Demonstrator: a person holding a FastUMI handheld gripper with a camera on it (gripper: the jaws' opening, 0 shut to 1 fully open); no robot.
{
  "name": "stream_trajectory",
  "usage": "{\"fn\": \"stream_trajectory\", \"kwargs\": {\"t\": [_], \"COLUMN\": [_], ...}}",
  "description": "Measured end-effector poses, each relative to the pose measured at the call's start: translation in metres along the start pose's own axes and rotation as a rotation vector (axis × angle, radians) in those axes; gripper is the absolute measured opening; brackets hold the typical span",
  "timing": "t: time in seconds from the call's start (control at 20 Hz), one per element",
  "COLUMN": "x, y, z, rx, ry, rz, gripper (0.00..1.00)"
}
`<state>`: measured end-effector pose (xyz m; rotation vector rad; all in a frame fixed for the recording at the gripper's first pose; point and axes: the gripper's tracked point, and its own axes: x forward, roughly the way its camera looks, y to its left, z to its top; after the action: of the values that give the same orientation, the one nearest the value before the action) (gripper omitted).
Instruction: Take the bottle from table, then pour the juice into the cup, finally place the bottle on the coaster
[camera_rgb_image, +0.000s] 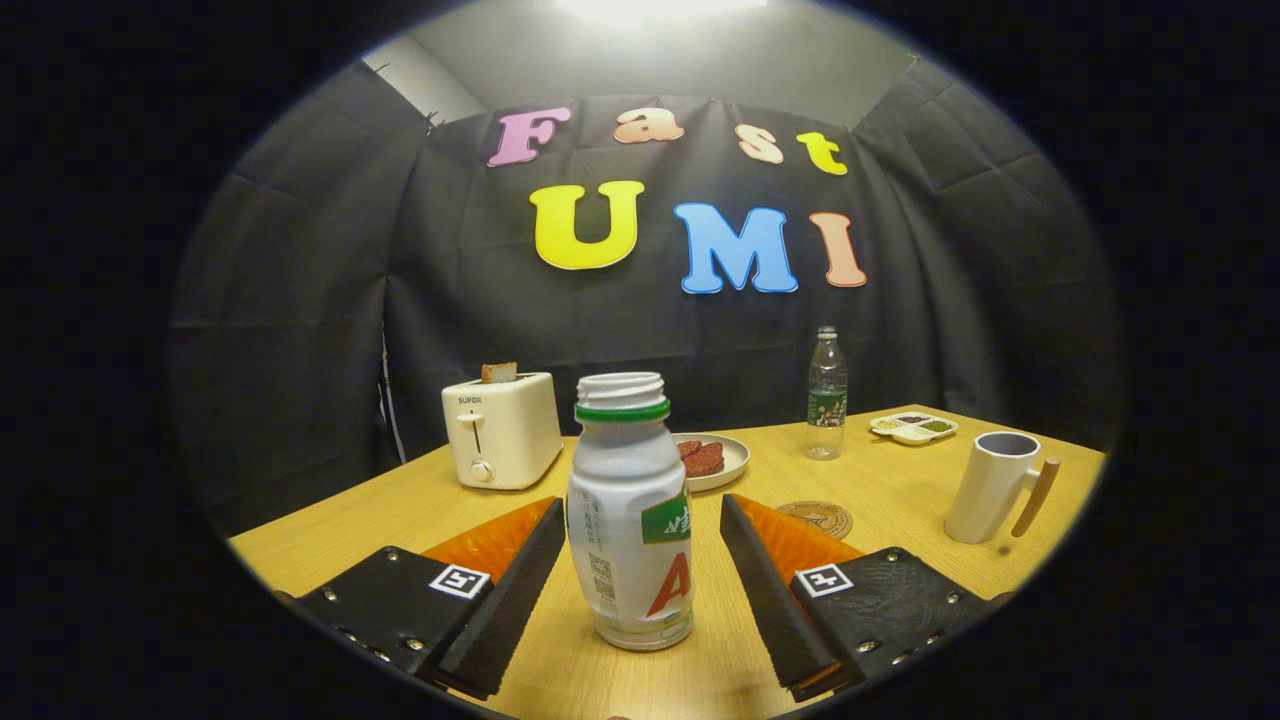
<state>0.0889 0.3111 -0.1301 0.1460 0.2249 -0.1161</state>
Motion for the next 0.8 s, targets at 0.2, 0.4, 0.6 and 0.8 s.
{"fn": "stream_trajectory", "kwargs": {"t": [0.2, 0.4, 0.6, 0.8], "x": [0.014, 0.02, 0.021, 0.021], "y": [0.004, 0.004, -0.001, -0.005], "z": [-0.012, -0.015, -0.015, -0.013], "rx": [0.011, -0.003, -0.003, 0.001], "ry": [0.037, 0.044, 0.044, 0.047], "rz": [0.011, -0.006, -0.042, -0.075], "gripper": [0.95, 0.81, 0.75, 0.7]}}
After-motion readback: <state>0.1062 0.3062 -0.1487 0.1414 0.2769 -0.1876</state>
